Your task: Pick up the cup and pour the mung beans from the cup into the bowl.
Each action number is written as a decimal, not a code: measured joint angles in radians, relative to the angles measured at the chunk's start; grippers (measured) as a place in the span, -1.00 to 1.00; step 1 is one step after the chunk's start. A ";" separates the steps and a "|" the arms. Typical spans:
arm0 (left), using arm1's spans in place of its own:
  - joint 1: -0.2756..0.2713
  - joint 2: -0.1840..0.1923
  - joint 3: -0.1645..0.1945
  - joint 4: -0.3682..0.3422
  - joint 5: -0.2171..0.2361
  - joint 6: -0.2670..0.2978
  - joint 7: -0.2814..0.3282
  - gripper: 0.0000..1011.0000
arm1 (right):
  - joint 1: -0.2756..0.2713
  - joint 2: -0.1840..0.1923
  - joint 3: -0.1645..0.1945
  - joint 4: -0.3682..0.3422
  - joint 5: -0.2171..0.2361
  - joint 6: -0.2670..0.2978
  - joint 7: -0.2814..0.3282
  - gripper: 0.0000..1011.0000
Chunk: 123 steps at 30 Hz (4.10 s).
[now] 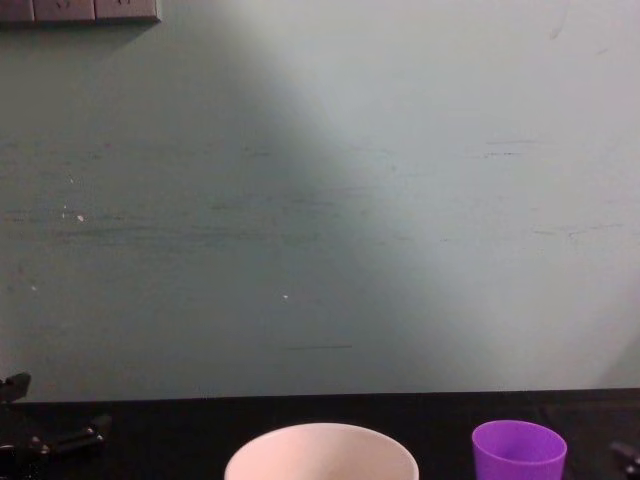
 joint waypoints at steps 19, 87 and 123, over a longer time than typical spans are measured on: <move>0.000 0.000 0.000 0.000 0.000 0.000 0.000 0.98 | -0.057 -0.067 -0.001 -0.035 0.048 -0.026 0.123 0.98; 0.000 0.000 0.000 0.000 0.000 0.000 0.000 0.98 | 0.108 -0.307 0.080 0.250 0.044 -0.028 0.362 0.98; 0.000 0.000 0.000 0.000 0.000 0.000 0.000 0.98 | 0.006 -0.297 0.166 0.014 -0.002 -0.014 0.356 0.45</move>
